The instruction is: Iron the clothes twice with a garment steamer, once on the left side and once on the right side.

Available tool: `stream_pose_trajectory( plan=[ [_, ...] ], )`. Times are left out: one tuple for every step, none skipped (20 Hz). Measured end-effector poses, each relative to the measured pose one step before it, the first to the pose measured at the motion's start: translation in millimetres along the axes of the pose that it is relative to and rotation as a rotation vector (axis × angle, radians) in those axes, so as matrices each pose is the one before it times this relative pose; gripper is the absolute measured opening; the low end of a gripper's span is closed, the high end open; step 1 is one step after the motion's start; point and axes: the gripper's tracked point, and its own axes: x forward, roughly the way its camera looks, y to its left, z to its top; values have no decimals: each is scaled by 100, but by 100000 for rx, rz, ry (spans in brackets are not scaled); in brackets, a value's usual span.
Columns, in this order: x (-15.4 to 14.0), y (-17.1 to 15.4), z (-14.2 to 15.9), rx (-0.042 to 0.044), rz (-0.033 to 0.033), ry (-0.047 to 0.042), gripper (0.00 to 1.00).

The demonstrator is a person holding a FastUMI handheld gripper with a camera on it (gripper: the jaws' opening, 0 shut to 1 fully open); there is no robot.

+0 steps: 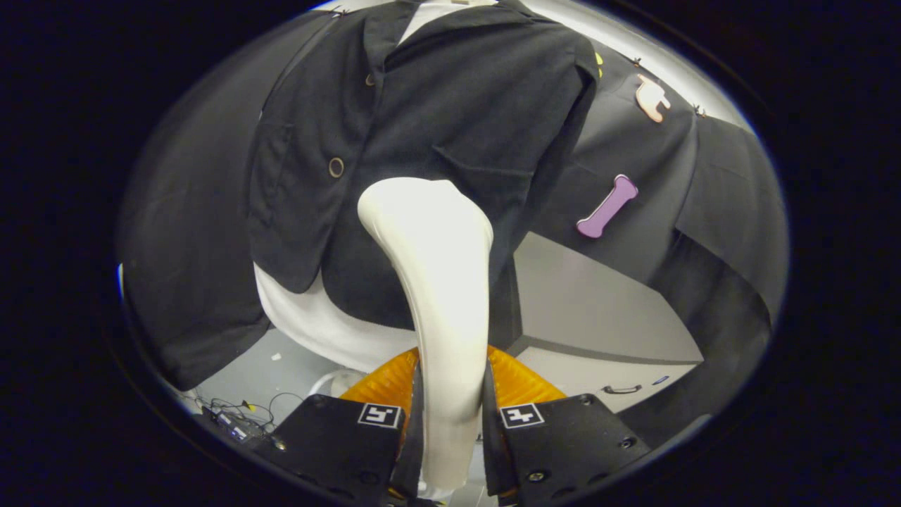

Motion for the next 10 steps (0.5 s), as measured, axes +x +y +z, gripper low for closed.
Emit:
stream_pose_trajectory(
  plan=[
    [799,-185,-22,181,753,1032,38],
    [463,-199,-117,458,791,748,38],
    [632,-294,-106,99,632,919,38],
    [521,-108,-236,-89,520,1244,38],
    [658,62,-309,27,471,1069,38],
    [548,-53,-203,-148,279,1129,38],
    [332,46,-215,-250,382,1045,38],
    [-22,2,-289,-264,475,1040,38],
    [-20,66,-345,-149,416,1206,38],
    [-20,13,-269,108,263,1074,38]
  ],
)
